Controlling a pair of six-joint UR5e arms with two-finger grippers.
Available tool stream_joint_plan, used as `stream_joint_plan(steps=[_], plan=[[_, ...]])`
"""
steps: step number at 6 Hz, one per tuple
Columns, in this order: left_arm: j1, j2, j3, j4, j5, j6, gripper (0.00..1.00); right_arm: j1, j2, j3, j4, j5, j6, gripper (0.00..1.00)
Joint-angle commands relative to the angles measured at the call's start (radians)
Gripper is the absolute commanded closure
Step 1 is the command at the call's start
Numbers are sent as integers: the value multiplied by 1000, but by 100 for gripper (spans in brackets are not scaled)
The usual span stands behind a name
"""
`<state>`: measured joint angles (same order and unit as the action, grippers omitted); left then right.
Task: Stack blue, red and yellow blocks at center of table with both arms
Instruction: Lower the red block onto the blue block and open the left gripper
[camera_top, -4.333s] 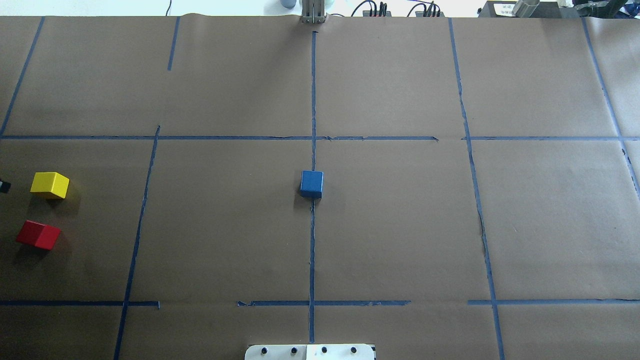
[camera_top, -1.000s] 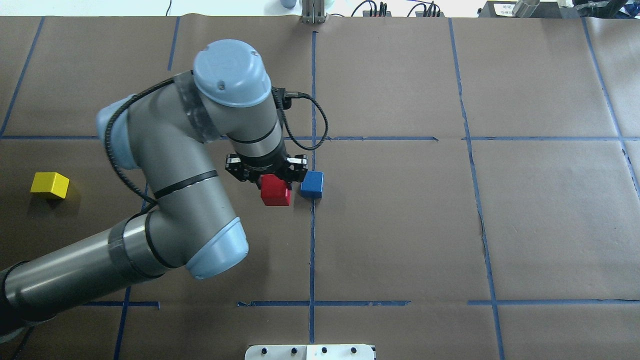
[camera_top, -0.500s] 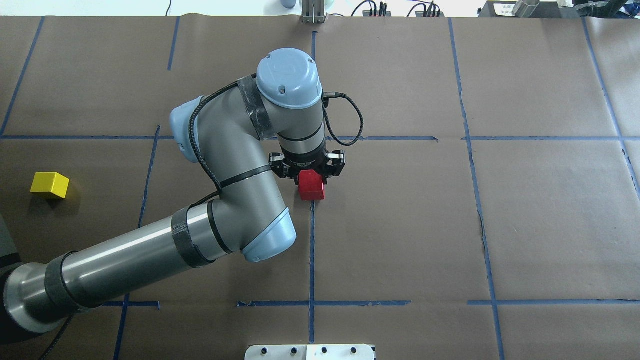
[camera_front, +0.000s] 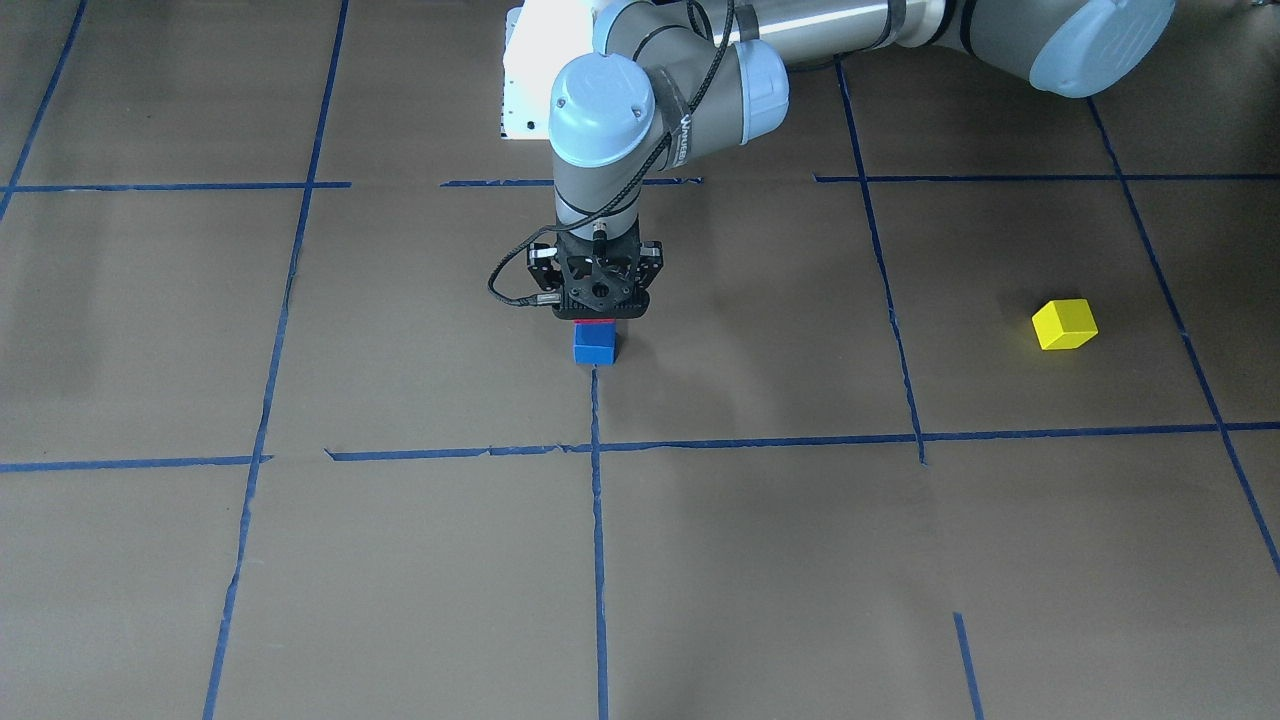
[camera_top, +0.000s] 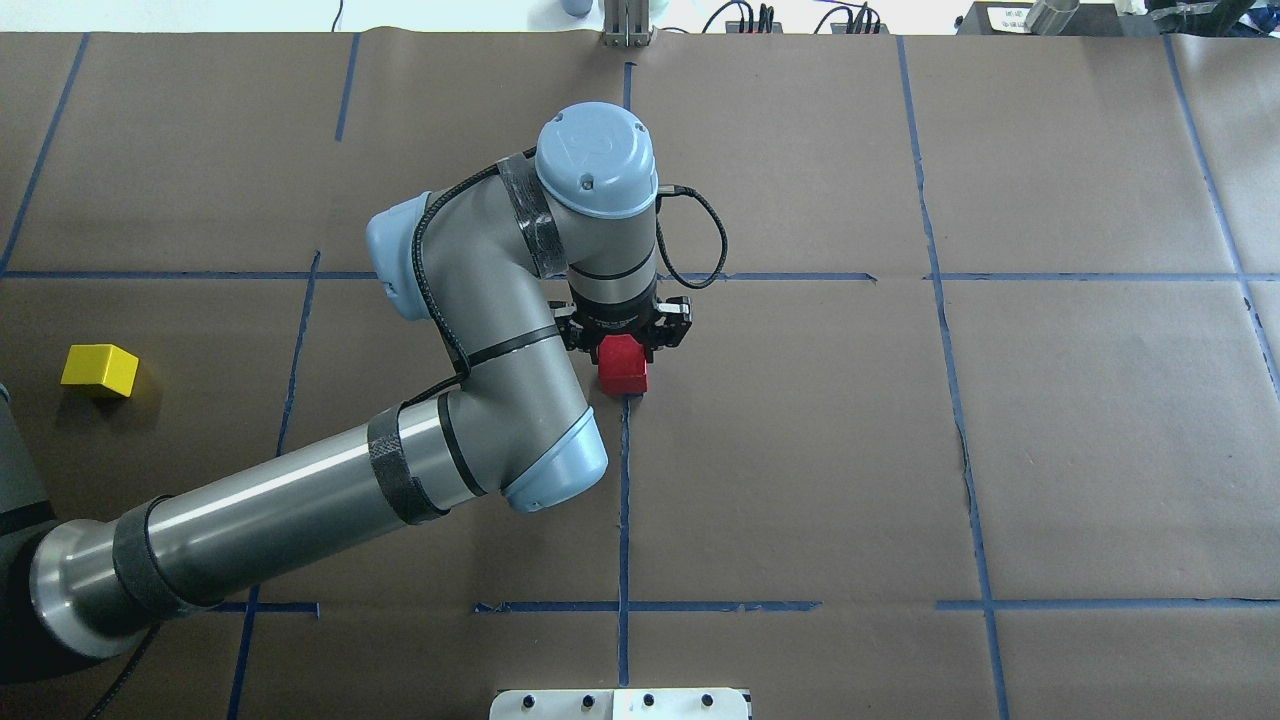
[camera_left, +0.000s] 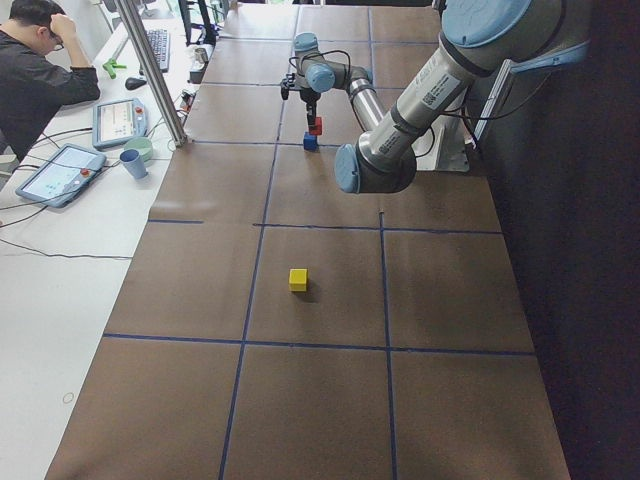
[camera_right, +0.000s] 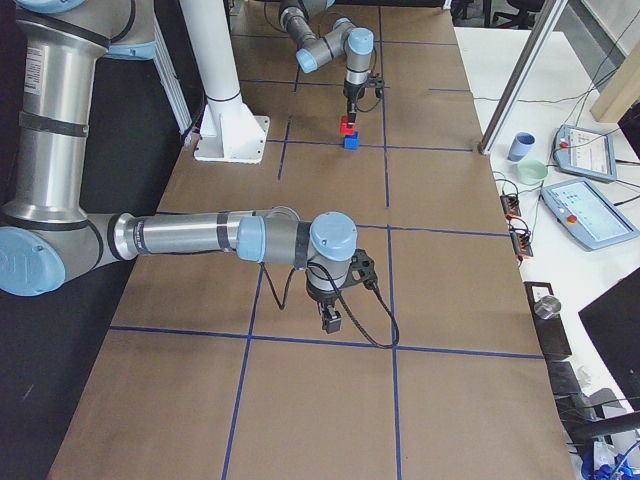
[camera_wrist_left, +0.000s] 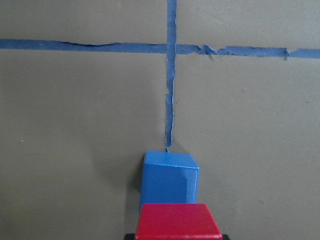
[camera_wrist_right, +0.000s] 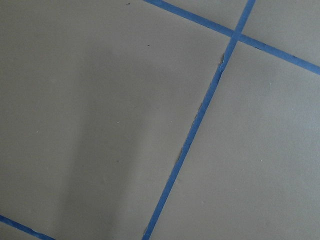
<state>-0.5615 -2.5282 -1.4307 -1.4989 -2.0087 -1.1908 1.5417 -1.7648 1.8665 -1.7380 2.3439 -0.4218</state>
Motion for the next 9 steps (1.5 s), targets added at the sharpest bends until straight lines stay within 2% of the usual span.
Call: stream_joint_plan(steps=[1,5,7,9], plan=[[0,-1,27,-27,7,0,95,0,1,-1,0,2,0,0],[0,-3,44,-29,15,0,95,0,-1,-1,0,2,0,0],[0,-9,45,-30,15,-3,91,2,-1,0,0,2,0,0],[0,-15,45,-30,15,-6,81,0,-1,-1,0,2,0,0]])
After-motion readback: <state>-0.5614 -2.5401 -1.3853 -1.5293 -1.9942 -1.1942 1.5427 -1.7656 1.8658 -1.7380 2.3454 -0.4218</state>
